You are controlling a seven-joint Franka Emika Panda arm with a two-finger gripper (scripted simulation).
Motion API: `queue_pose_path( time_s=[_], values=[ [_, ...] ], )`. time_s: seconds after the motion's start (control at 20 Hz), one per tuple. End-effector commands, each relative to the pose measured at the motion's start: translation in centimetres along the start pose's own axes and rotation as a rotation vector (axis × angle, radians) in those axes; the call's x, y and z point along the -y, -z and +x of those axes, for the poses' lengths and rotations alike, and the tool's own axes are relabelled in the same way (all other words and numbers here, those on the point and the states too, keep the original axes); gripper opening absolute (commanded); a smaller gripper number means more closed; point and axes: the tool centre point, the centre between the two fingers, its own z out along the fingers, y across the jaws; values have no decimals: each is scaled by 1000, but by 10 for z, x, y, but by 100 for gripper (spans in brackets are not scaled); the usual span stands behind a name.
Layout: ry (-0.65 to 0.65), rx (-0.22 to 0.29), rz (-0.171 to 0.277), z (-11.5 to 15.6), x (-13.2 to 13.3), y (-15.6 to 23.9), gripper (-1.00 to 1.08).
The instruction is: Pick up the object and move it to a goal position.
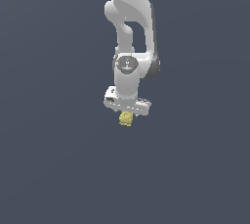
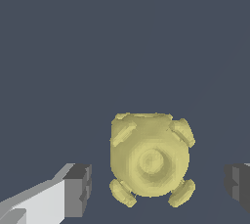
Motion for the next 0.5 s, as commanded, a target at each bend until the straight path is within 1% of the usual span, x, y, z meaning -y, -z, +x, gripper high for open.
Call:
queue_pose_path(
  time_s=[0.0,0.25,0.45],
  values=[
    [-1,1,0,-1,0,-9,100],
    [-3,1,0,-2,0,-34,100],
    [-3,0,0,-1,0,-43,100]
  ],
)
